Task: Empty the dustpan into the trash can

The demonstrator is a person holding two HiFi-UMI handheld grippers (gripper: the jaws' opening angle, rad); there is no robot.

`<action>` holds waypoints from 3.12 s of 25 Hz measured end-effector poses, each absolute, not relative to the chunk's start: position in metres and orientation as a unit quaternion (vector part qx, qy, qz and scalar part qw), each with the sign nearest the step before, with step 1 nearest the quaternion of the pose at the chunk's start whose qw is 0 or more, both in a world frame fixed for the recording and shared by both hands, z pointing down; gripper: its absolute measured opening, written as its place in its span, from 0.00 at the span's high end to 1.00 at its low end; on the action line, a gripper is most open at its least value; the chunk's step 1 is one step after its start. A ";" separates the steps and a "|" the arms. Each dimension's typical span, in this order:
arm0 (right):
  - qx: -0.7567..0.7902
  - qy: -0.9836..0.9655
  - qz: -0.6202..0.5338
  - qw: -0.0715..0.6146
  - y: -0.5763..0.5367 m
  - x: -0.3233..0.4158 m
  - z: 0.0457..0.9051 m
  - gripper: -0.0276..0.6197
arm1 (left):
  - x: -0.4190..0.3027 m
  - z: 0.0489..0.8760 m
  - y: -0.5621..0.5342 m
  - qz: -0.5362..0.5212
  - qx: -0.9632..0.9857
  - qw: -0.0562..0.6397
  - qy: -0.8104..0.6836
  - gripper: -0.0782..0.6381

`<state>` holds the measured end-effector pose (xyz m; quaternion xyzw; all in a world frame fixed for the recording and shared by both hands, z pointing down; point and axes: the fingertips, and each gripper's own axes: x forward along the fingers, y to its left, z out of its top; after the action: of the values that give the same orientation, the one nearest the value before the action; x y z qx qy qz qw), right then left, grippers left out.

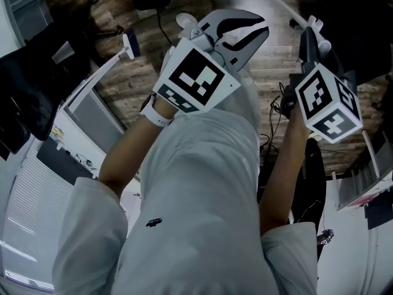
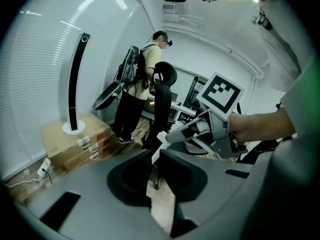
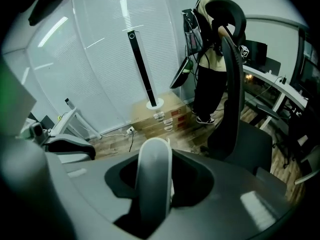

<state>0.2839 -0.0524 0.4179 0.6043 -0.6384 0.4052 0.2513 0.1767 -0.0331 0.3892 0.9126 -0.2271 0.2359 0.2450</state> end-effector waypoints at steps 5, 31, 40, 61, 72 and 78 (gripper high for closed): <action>0.590 -0.653 0.400 0.257 -0.054 0.277 0.403 0.77 | 0.188 0.396 -0.035 0.239 0.926 0.221 -0.190 0.82; 0.565 -0.680 0.390 0.256 -0.045 0.268 0.367 0.76 | 0.257 0.439 -0.035 0.256 0.965 0.063 0.005 0.72; 0.546 -0.693 0.396 0.256 -0.055 0.255 0.365 0.76 | 0.258 0.439 -0.043 0.255 0.965 0.060 0.000 0.75; 0.499 -0.750 0.337 0.275 -0.074 0.181 0.310 0.76 | 0.188 0.385 -0.069 0.235 0.966 -0.009 -0.109 0.77; 0.475 -0.777 0.313 0.270 -0.090 0.156 0.275 0.75 | 0.161 0.350 -0.089 0.244 0.957 -0.040 -0.153 0.78; 0.461 -0.793 0.294 0.268 -0.097 0.146 0.257 0.75 | 0.152 0.332 -0.099 0.243 0.952 -0.043 -0.182 0.78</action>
<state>0.1464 -0.0972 0.2570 0.4613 -0.7934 0.2936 0.2676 0.1519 -0.0990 0.3323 0.9517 -0.1825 0.2430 -0.0432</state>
